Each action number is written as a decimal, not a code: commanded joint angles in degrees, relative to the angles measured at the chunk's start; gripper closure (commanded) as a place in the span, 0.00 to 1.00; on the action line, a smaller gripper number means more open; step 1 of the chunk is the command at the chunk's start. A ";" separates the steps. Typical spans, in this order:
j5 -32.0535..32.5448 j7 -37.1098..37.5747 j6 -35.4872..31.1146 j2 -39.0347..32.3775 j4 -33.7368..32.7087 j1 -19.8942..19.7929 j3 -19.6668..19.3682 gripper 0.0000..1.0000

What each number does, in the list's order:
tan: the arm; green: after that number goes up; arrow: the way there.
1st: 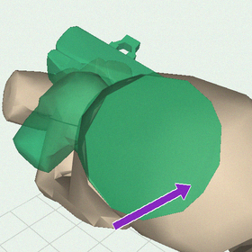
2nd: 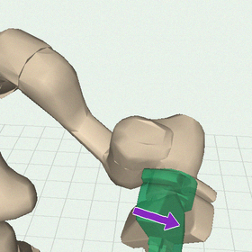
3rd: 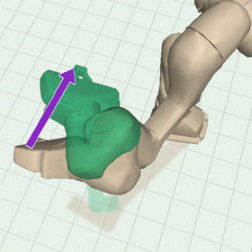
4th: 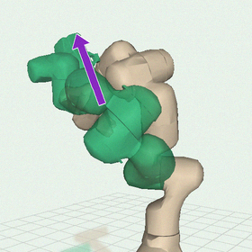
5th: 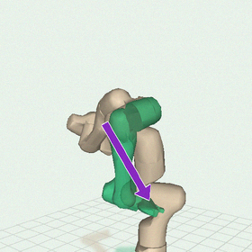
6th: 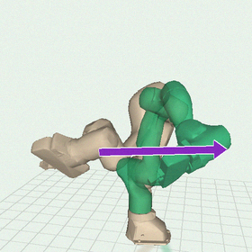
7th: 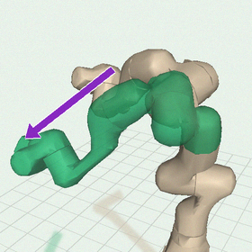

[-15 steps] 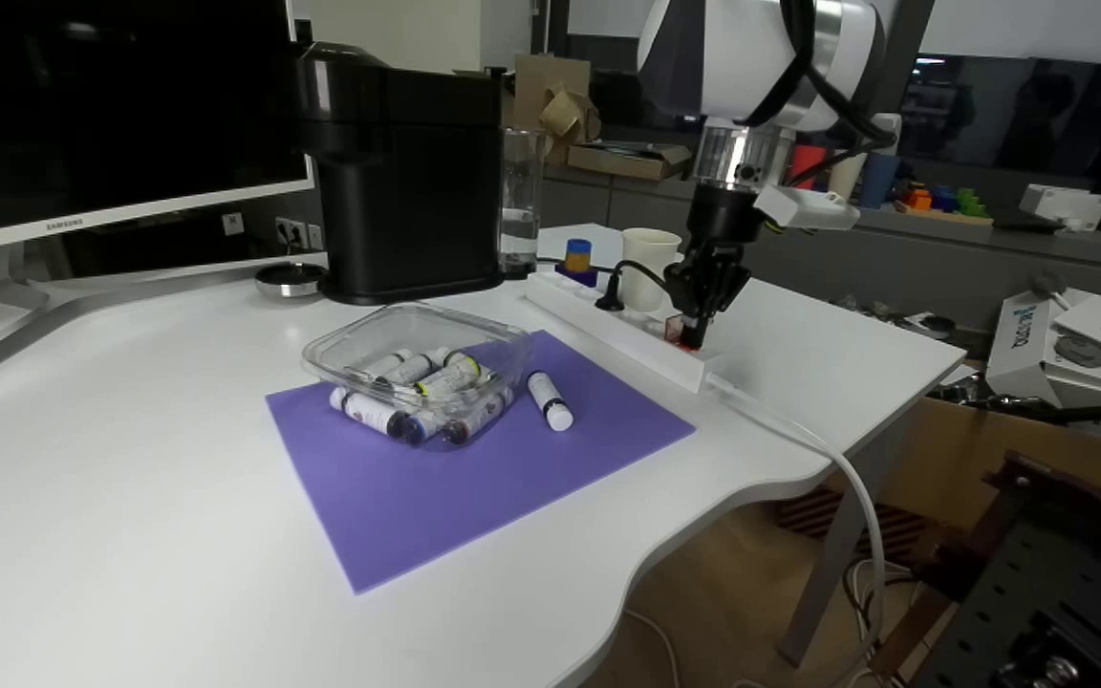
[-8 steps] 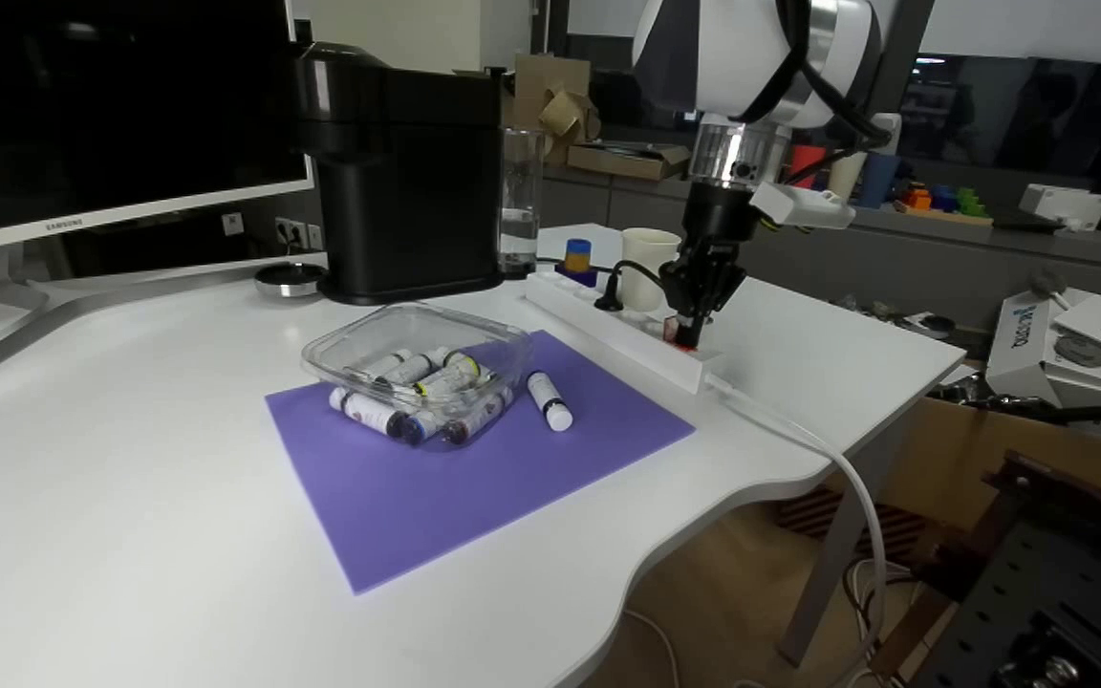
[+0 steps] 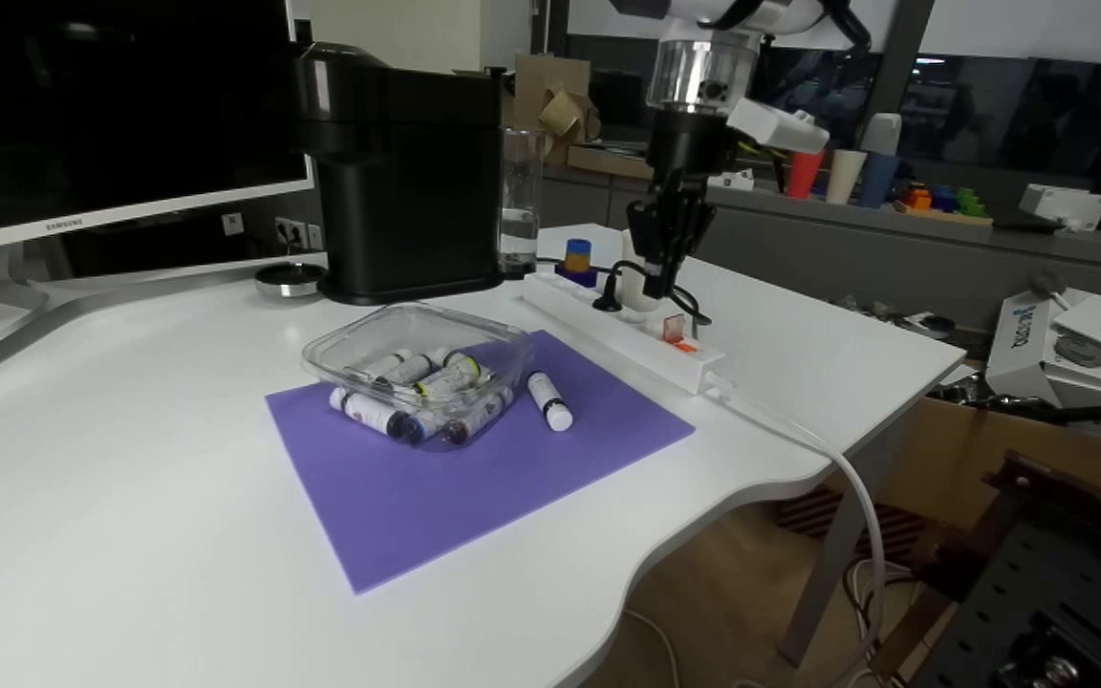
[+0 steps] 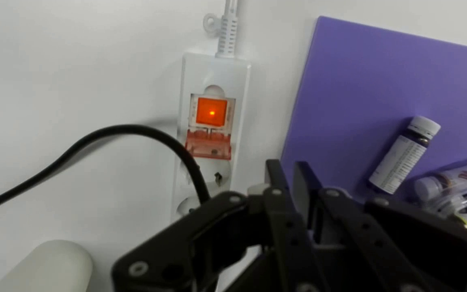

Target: Switch on the left most switch

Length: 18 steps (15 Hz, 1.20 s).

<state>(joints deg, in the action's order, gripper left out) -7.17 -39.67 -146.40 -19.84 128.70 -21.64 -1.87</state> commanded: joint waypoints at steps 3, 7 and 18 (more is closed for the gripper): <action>10.79 12.83 5.36 8.76 2.28 7.26 -4.95 0.40; 13.24 18.66 10.49 13.52 3.28 9.75 -5.16 0.14; 14.32 21.57 12.77 24.54 9.05 11.39 -5.59 0.00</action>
